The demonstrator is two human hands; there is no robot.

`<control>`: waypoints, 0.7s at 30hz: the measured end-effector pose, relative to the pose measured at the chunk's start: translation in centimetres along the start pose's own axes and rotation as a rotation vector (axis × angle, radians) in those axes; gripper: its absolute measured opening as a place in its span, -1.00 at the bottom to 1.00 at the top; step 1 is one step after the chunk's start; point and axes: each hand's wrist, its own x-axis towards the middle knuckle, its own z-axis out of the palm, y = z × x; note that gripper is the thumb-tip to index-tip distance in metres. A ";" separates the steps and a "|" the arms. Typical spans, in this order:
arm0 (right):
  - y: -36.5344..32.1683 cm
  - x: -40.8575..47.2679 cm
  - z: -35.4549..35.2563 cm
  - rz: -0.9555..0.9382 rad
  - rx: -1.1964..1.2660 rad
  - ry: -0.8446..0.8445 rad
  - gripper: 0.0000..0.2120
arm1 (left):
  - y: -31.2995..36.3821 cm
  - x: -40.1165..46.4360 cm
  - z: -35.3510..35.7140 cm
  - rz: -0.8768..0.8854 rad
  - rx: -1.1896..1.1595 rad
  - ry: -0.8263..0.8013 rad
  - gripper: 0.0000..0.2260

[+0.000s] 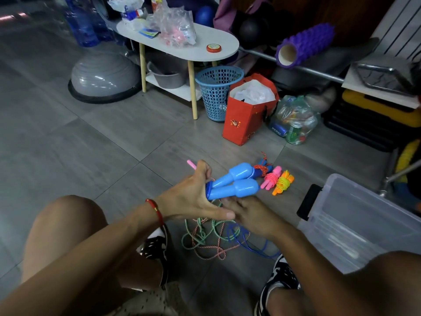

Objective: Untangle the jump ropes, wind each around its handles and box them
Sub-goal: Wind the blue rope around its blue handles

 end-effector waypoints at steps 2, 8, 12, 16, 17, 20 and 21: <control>0.1 0.2 0.6 0.016 -0.055 0.018 -0.51 | -0.4 -0.1 -0.1 -0.042 -0.090 -0.069 -0.36; -0.6 0.2 -0.3 -0.026 -0.187 0.176 -0.62 | -0.8 -0.7 -1.7 -0.091 -0.342 -0.295 -0.47; -1.7 -0.4 0.6 -0.087 -0.343 0.163 -0.57 | -1.8 0.3 -1.2 -0.143 -0.139 -0.126 -0.48; -3.4 -1.9 0.6 -0.284 -0.552 0.079 -0.69 | -2.8 0.7 -0.5 -0.139 0.043 -0.067 -0.41; -3.7 -2.2 0.3 -0.346 -0.638 0.069 -0.75 | -2.9 0.7 -0.4 -0.144 0.062 -0.078 -0.38; -4.5 -2.9 -0.9 -0.476 -0.790 0.107 -0.83 | -2.9 0.6 -0.5 -0.148 0.179 -0.137 -0.28; -4.7 -2.8 -1.3 -0.521 -0.821 0.131 -0.83 | -2.7 0.6 -0.5 -0.156 0.220 -0.177 -0.26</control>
